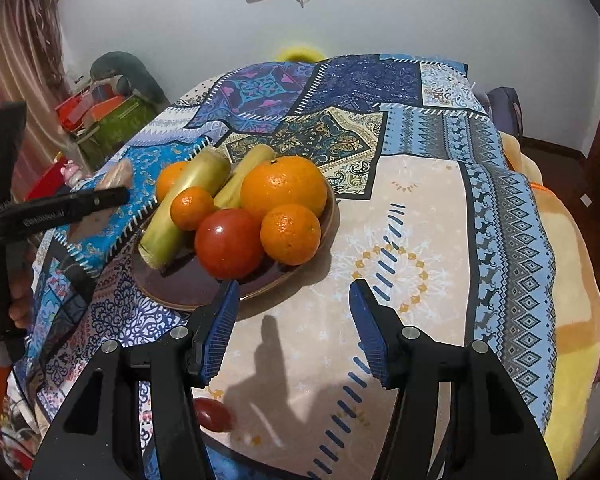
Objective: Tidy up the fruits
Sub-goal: 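Open the right tool over the plate while the left tool lowers the pomelo beside the corn, then move the right tool to a red date on the cloth and grasp it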
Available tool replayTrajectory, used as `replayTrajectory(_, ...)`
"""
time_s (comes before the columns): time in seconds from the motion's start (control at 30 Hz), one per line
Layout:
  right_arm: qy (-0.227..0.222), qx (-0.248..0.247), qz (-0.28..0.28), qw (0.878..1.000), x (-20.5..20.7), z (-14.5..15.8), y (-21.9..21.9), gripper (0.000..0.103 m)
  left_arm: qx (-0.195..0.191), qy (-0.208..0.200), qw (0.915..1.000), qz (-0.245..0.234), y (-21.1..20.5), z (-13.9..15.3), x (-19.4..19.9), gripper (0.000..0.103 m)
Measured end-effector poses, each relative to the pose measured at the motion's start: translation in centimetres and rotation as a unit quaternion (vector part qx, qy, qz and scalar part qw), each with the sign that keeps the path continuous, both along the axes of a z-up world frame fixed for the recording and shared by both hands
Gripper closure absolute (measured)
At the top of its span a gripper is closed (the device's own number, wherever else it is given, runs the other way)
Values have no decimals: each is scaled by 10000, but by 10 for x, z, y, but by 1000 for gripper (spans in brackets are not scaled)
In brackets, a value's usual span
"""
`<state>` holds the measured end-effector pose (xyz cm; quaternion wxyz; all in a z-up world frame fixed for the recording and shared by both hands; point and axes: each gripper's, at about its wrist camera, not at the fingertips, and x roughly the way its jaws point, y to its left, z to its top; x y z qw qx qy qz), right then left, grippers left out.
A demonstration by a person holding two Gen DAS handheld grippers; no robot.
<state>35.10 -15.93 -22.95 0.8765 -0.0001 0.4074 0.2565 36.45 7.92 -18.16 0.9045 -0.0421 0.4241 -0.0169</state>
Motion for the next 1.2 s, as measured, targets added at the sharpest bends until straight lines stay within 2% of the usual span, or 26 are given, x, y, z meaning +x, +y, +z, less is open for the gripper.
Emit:
replayTrajectory(0.1, -10, 25, 13, 10000, -1, 1, 0, 50, -1, -79, 10000, -50, -14, -2, 13, 60)
replayTrajectory(0.3, 10, 40, 51, 10000, 0, -1, -1, 50, -361, 58, 9993, 62, -18, -18, 30, 59)
replayTrajectory(0.47, 59, 55, 53, 10000, 1, -5, -2, 50, -331, 170, 9993, -12, -17, -18, 31, 58)
replayTrajectory(0.67, 78, 72, 64, 9999, -3, -4, -1, 50, -195, 125, 9997, -39, -16, -11, 18, 52)
replayTrajectory(1.03, -160, -60, 171, 9997, -26, 19, 4, 50, -136, 27, 9998, -171, -16, 11, -17, 52)
replayTrajectory(1.2, -192, -160, 211, 9995, -38, 24, 6, 50, 128, 60, 9996, -234, -15, 13, -46, 48)
